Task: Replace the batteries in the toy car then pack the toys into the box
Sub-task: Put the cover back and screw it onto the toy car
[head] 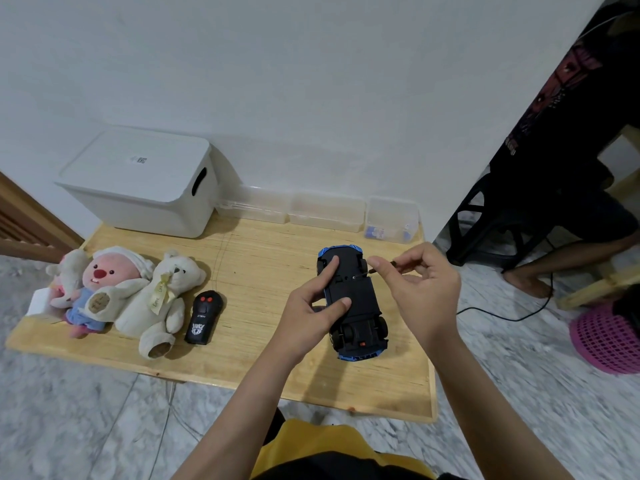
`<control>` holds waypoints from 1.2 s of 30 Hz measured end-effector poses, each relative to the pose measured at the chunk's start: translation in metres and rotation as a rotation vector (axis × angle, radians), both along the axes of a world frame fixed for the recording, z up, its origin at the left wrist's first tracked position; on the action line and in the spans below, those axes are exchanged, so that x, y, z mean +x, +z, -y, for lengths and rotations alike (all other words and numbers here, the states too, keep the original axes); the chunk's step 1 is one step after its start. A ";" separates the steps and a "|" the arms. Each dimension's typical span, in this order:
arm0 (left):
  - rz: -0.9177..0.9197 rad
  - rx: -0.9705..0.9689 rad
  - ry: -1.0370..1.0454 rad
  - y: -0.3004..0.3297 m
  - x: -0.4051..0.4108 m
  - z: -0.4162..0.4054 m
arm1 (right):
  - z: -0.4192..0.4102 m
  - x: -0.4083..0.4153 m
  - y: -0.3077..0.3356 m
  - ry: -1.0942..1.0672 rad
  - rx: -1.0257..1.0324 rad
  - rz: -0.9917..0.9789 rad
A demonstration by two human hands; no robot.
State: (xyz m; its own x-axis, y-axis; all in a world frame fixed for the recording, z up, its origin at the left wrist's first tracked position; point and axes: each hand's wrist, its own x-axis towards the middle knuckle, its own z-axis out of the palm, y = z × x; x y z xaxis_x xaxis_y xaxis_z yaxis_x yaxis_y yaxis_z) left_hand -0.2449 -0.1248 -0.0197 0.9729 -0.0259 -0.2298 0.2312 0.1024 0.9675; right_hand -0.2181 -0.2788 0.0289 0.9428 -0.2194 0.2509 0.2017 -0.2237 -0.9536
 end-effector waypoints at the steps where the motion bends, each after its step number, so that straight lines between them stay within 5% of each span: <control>1: 0.000 0.002 0.001 0.000 0.001 0.000 | 0.001 0.000 0.000 0.000 0.001 -0.022; 10: -0.015 0.024 0.007 -0.009 0.003 0.000 | 0.010 0.006 -0.008 -0.010 -0.006 -0.205; 25: -0.032 0.034 0.011 -0.019 0.004 -0.008 | 0.021 0.012 -0.019 0.323 -0.869 -0.363; 36: 0.004 0.086 -0.063 -0.029 0.002 -0.009 | -0.007 -0.014 -0.064 0.074 -0.160 -0.380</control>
